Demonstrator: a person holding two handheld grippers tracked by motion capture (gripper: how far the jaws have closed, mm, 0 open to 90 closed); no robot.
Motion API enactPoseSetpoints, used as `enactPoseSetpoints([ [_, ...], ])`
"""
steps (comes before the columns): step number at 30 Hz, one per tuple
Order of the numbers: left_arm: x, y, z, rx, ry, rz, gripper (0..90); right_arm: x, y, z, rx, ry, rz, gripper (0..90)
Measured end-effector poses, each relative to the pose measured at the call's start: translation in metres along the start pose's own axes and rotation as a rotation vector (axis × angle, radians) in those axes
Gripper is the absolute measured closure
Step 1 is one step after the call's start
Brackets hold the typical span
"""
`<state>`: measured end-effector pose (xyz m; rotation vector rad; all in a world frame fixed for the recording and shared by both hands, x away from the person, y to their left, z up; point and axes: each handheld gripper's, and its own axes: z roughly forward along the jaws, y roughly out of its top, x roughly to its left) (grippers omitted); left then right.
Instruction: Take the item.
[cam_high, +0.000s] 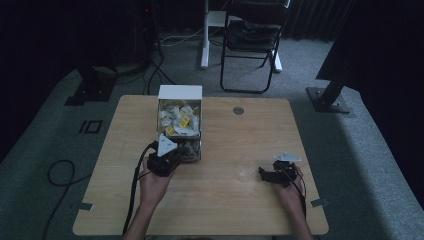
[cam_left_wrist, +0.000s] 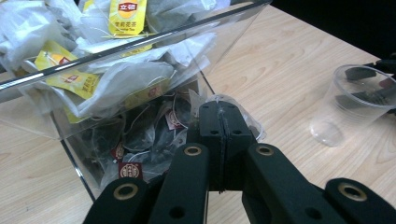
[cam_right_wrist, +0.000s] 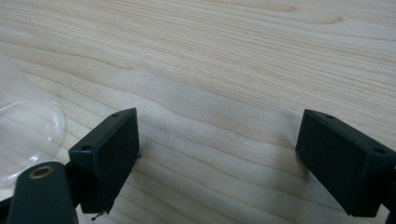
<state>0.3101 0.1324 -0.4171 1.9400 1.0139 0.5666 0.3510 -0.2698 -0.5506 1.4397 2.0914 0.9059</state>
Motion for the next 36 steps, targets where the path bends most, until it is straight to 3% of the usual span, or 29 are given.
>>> enactPoseSetpoints([
  [36,-0.022,0.007,0.003,-0.019,-0.073,0.024,90.0,0.000,0.000,0.000,0.000,0.000,0.000,13.2],
])
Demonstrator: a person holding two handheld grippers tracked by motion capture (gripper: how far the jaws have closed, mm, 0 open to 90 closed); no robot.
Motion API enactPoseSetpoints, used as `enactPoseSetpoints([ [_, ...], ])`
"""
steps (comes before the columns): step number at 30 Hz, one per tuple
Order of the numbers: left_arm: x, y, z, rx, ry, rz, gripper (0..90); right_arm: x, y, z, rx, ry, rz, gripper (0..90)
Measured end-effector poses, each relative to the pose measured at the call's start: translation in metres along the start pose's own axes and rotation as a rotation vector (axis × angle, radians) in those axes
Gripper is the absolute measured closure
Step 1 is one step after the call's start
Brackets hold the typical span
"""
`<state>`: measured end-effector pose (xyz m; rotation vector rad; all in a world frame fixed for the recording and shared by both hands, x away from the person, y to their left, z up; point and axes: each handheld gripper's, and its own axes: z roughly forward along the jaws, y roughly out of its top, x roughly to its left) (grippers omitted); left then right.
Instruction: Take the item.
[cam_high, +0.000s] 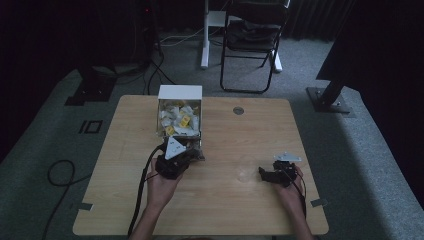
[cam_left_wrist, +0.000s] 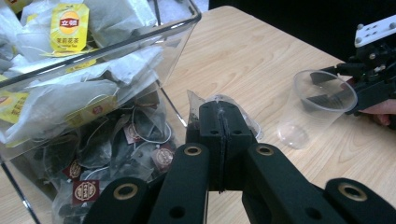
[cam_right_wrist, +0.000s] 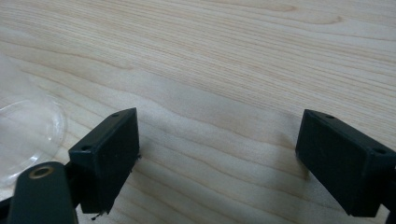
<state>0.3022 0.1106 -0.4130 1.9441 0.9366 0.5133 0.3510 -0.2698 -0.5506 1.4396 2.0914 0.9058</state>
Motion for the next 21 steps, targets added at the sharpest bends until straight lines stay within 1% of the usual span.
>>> enactPoseSetpoints([
  [8,-0.005,0.004,0.000,-0.008,-0.023,0.006,90.0,0.000,0.000,0.000,0.000,0.000,0.001,13.2],
  [21,-0.012,0.010,0.001,-0.014,-0.038,0.026,90.0,0.000,0.000,0.000,0.000,0.000,0.001,13.2],
])
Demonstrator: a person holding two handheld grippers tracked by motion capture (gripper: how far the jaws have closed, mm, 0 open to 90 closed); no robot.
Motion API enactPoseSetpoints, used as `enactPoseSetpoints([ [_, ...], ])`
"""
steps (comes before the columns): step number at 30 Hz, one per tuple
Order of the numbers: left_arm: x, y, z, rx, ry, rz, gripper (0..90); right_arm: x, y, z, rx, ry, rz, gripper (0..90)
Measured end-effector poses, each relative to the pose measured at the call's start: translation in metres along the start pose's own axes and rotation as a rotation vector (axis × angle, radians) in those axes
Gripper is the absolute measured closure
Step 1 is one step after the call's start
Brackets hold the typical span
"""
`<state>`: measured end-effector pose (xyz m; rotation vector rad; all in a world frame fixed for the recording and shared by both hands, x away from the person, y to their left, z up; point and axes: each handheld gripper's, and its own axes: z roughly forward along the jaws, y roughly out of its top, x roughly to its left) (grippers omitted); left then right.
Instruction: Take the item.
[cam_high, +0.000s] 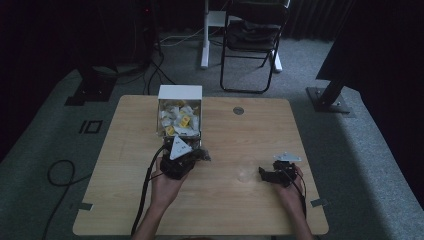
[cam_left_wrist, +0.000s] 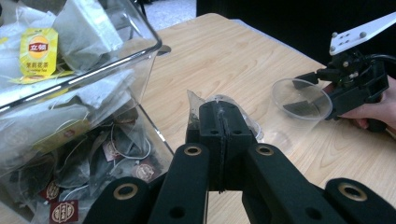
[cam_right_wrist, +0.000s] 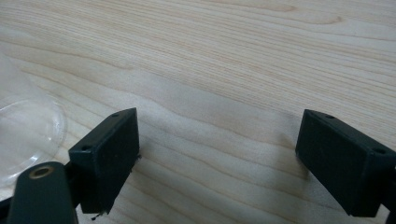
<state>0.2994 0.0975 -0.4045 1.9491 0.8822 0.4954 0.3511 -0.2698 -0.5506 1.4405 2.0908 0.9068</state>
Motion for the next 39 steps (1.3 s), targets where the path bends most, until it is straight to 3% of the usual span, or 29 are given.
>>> enactPoseSetpoints([
  [39,-0.016,0.016,0.017,-0.014,-0.047,0.029,90.0,0.000,0.000,0.000,0.001,0.000,0.000,13.2],
])
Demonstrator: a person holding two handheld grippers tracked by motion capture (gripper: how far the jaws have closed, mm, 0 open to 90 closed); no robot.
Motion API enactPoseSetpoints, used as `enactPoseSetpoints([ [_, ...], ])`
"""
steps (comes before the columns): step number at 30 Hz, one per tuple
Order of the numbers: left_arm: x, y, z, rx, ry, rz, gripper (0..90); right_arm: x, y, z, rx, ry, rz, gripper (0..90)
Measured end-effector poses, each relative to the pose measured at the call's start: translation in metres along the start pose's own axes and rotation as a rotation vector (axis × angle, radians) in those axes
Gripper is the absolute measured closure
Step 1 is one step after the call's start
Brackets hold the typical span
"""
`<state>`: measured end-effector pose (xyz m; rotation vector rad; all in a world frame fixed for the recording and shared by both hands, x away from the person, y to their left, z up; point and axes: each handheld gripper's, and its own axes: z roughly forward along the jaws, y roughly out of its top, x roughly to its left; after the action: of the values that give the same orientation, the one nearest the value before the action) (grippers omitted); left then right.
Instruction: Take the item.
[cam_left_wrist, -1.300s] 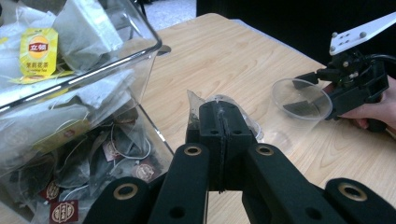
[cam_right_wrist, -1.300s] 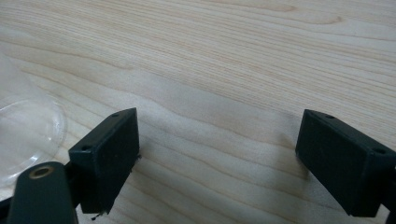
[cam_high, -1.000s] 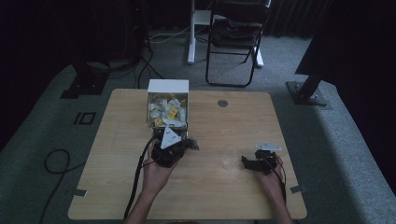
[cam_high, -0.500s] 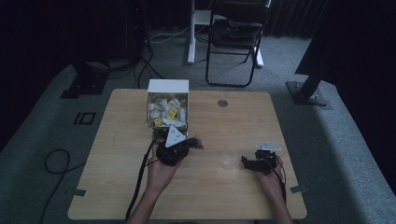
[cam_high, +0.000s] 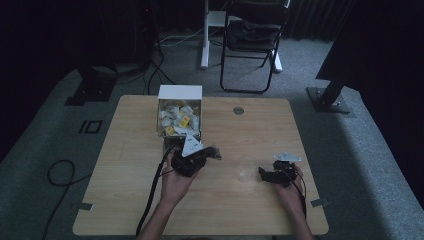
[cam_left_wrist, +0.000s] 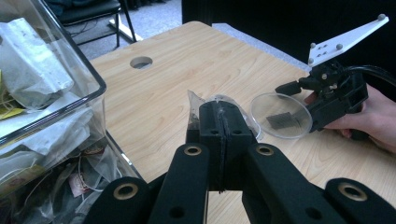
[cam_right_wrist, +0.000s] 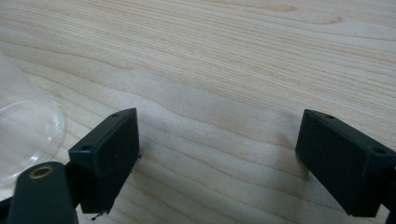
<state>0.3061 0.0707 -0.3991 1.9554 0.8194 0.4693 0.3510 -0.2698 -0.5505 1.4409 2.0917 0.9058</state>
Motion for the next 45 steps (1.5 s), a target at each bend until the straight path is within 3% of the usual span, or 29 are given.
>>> enactPoseSetpoints([
  [45,-0.020,0.014,0.024,-0.008,-0.055,0.017,90.0,0.000,0.000,0.000,-0.002,0.000,0.002,13.2],
])
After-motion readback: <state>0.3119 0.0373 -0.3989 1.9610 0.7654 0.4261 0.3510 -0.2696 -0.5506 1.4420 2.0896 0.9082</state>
